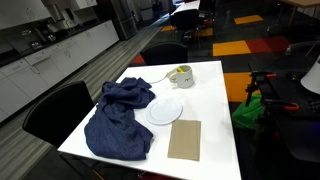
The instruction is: Pick the marker from the cup and place it on the table
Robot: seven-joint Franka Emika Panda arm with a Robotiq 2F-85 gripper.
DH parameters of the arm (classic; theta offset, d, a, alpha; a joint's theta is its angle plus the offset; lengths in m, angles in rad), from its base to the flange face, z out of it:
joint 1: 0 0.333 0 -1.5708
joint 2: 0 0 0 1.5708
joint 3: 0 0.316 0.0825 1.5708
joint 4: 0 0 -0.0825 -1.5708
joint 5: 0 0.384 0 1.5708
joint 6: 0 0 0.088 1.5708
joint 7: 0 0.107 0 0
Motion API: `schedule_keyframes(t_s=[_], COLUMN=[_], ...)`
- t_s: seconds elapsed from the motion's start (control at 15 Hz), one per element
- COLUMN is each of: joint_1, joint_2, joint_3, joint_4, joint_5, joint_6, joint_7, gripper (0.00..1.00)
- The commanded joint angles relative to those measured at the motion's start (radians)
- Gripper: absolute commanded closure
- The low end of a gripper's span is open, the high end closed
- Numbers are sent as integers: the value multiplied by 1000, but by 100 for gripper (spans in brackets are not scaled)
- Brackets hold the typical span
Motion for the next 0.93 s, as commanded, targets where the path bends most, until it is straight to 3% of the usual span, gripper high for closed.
schedule_keyframes(t_s=[0.0, 0.53, 0.87], joint_1=[-83, -219, -291], joint_2=[43, 285, 420], joint_3=[-9, 8, 40], joint_4=[5, 17, 23], joint_5=[-31, -117, -228], joint_6=[124, 473, 598], joint_7=[76, 137, 246], gripper=[0, 0, 0])
